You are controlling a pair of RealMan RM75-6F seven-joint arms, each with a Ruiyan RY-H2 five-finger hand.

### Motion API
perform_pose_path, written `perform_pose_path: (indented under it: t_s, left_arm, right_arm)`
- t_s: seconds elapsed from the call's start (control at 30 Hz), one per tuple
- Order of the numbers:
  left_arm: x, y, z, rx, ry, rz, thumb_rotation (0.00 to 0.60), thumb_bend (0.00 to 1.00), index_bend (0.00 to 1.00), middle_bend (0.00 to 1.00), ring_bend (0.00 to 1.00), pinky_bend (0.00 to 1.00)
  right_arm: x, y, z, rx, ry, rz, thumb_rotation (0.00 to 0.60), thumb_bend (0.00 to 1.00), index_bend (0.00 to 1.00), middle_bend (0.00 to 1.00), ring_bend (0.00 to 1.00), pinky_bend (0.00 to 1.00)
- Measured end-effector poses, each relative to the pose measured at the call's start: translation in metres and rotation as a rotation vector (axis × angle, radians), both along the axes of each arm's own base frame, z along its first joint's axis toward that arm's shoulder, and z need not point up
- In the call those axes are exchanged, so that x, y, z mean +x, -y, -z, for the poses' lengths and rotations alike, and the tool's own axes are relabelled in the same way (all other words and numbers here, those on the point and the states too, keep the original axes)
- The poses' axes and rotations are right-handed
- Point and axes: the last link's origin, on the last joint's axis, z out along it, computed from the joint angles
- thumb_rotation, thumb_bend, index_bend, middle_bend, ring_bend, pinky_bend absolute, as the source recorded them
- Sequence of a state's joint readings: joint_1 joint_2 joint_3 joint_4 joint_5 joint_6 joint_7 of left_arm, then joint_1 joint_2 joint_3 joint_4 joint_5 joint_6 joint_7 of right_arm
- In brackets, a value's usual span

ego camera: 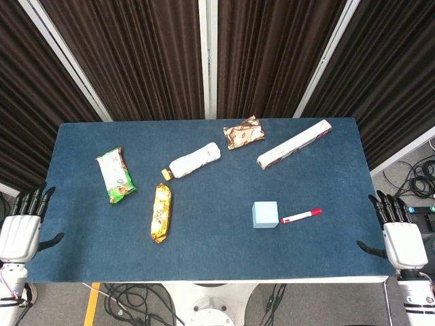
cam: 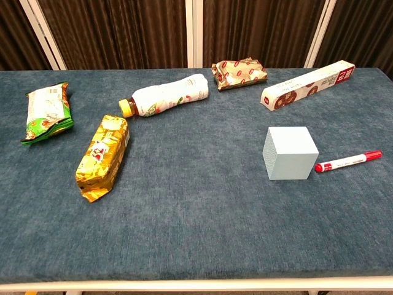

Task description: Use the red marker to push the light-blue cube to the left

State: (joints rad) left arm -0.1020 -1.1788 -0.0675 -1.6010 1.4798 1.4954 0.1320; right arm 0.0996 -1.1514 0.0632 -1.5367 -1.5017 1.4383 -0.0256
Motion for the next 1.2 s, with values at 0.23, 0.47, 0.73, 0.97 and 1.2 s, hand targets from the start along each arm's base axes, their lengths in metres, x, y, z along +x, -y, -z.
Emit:
perform_pose_path:
  t_s: [0.23, 0.47, 0.73, 0.97, 1.2]
  left_arm:
    - [-0.001, -0.001, 0.001, -0.006, -0.002, -0.002, 0.600, 0.00, 0.06, 0.04, 0.00, 0.07]
    - [0.000, 0.004, 0.007, -0.032, -0.001, 0.005, 0.600, 0.00, 0.06, 0.04, 0.00, 0.07]
    - [-0.004, 0.009, 0.007, -0.041, 0.005, -0.007, 0.600, 0.00, 0.06, 0.04, 0.00, 0.07]
    - [-0.005, 0.010, 0.007, -0.046, 0.003, -0.007, 0.600, 0.00, 0.06, 0.04, 0.00, 0.07]
    - [-0.005, 0.011, 0.009, -0.051, -0.003, -0.011, 0.600, 0.00, 0.07, 0.04, 0.00, 0.07]
  right_arm:
    - [-0.002, 0.008, -0.001, 0.018, -0.021, -0.024, 0.560, 0.00, 0.00, 0.00, 0.00, 0.00]
    - [-0.010, 0.039, -0.004, 0.109, -0.040, -0.091, 0.600, 0.00, 0.01, 0.15, 0.24, 0.34]
    - [-0.019, 0.095, -0.007, 0.258, -0.052, -0.175, 0.600, 0.00, 0.35, 0.44, 0.78, 0.95]
    - [-0.024, 0.126, 0.023, 0.403, -0.157, -0.180, 0.600, 0.00, 0.37, 0.43, 0.81, 0.95]
    - [-0.023, 0.130, 0.050, 0.439, -0.184, -0.198, 0.600, 0.02, 0.39, 0.41, 0.81, 0.95]
